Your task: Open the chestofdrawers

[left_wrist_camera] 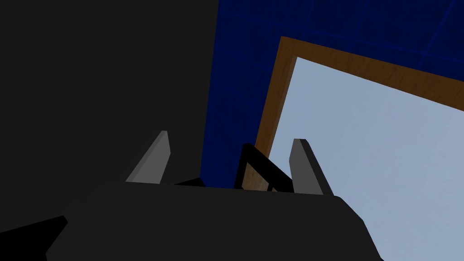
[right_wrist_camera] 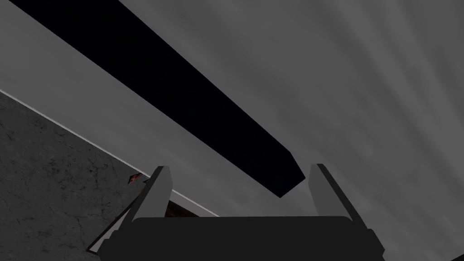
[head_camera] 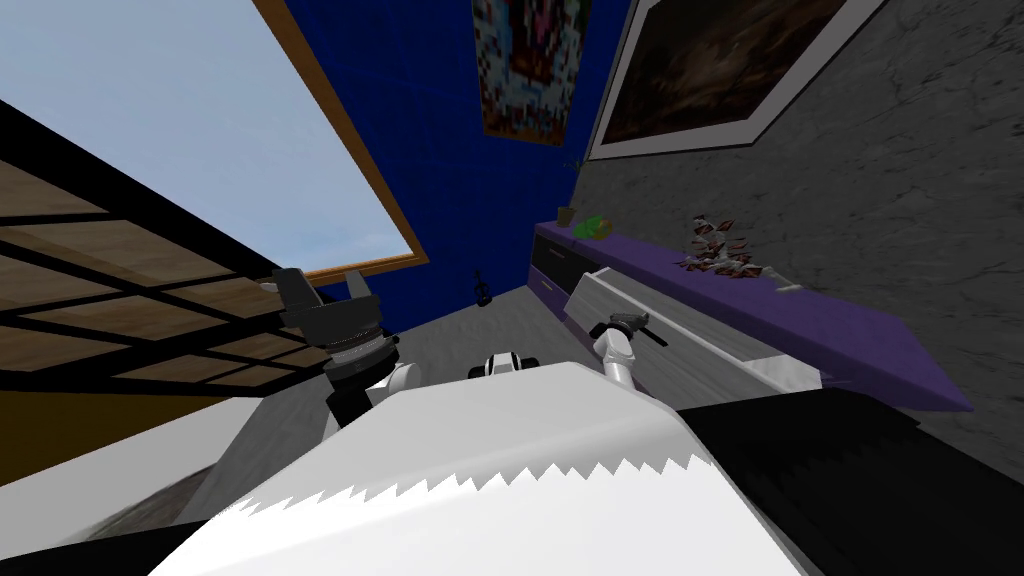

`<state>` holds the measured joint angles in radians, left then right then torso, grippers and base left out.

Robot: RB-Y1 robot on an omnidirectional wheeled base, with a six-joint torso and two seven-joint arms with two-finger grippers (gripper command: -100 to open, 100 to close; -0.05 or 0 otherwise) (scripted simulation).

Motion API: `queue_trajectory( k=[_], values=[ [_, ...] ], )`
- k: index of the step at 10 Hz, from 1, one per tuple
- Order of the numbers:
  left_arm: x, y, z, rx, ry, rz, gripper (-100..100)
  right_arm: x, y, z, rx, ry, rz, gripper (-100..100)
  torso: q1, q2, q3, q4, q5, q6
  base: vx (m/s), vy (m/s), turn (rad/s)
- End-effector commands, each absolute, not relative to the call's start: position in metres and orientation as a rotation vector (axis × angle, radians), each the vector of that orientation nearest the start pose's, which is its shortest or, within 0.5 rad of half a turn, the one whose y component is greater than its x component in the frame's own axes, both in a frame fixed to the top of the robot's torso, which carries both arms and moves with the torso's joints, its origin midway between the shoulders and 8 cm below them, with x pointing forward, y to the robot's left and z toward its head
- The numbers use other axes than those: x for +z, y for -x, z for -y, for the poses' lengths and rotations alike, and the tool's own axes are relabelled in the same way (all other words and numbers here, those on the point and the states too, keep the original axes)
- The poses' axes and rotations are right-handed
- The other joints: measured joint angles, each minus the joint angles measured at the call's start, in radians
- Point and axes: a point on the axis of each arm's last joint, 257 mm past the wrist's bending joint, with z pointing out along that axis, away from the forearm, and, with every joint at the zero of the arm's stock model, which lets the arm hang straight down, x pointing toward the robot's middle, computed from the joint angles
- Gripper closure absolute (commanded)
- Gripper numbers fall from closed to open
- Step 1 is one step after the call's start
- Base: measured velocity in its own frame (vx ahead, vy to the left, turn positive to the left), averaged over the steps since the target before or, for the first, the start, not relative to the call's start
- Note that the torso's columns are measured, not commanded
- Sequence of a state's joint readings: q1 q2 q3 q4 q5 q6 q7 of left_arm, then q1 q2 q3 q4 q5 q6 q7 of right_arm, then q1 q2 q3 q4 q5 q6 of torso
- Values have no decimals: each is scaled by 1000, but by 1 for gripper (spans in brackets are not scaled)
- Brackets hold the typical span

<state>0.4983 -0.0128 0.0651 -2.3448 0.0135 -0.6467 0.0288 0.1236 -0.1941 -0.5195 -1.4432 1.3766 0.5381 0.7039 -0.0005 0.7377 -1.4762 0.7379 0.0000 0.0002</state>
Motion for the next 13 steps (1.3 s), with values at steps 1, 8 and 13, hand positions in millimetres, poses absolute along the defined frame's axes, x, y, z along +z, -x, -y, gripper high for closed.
queue_trajectory(
  k=[1,8,13],
  values=[
    [78,-297,-291,-1316,496,-442,0,-268,-317,668,-1400,-282,-1861,-100,1,1,1,0,0,0,8,36,-46],
    [78,-297,-291,-1316,495,-442,0,-242,-338,683,-1371,-242,-1850,0,-2,0,0,0,-1,0,4,51,-62],
    [78,-297,-291,-1316,495,-442,0,-243,-338,682,-1371,-243,-1850,0,1,0,0,0,0,0,0,0,0]
  ],
)
